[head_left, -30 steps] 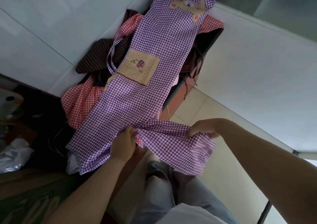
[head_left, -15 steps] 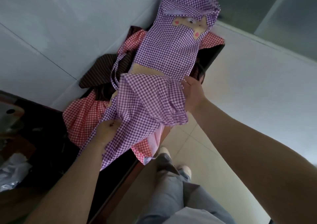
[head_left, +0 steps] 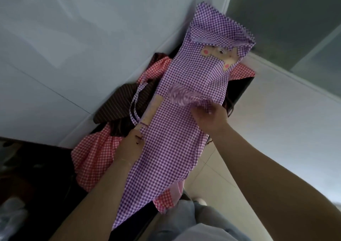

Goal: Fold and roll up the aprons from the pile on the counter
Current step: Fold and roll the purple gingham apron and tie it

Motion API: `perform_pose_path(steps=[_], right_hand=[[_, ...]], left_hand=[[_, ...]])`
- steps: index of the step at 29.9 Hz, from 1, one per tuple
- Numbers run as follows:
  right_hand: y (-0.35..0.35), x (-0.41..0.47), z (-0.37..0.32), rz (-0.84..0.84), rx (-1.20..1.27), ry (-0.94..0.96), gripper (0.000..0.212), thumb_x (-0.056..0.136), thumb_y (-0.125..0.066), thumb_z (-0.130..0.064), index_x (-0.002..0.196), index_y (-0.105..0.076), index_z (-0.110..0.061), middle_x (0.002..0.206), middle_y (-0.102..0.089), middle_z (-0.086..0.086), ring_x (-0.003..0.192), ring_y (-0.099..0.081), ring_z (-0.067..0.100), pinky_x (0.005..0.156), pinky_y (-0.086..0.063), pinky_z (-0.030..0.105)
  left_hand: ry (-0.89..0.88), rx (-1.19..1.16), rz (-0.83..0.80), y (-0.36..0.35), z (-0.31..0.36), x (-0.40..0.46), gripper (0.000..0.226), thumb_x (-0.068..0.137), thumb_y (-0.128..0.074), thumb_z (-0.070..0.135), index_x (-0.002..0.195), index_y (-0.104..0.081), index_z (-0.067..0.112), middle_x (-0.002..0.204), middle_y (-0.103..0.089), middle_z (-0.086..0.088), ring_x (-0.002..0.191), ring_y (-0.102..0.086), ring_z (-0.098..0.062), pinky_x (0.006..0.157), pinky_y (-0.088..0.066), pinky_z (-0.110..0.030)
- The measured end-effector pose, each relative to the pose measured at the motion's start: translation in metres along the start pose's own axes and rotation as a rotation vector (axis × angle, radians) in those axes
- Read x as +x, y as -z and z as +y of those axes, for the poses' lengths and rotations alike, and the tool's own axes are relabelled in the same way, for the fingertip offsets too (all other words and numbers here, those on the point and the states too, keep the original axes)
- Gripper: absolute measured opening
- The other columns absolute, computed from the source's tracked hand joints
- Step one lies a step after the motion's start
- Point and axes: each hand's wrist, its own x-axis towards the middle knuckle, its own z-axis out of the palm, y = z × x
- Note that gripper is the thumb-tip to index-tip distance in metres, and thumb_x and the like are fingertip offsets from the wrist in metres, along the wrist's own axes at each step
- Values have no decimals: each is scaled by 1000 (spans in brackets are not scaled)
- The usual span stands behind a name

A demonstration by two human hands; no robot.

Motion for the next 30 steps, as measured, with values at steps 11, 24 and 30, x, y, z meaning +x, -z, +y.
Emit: perform_pose_path(steps=[11,24,30], right_hand=[[-33,47,-45,167,-839,235,25,89,-66,-26,102,-61,-5,66,-70,4,50,-62,12,51,-55,27],[-89,113,-124,145,-1239,435,24,97,-52,-29,90,-59,-6,72,-69,7,60,-63,18,51,-52,26],[-100,138,-193,641,-1071,671,75,92,-52,-43,148,-17,-8,150,-23,17,136,-27,32,110,-23,38]], left_hand=[[-24,52,-39,-14,41,49,44,94,-47,46,136,-47,32,122,-60,7,108,-59,-21,93,-50,-43],[-429,530,191,-86,159,99,65,89,-33,62,146,-31,31,151,-33,-3,130,-38,-29,102,-38,-48],[-287,509,252,-98,192,131,71,89,-20,65,151,-13,31,156,-23,-1,130,-32,-28,100,-37,-47]])
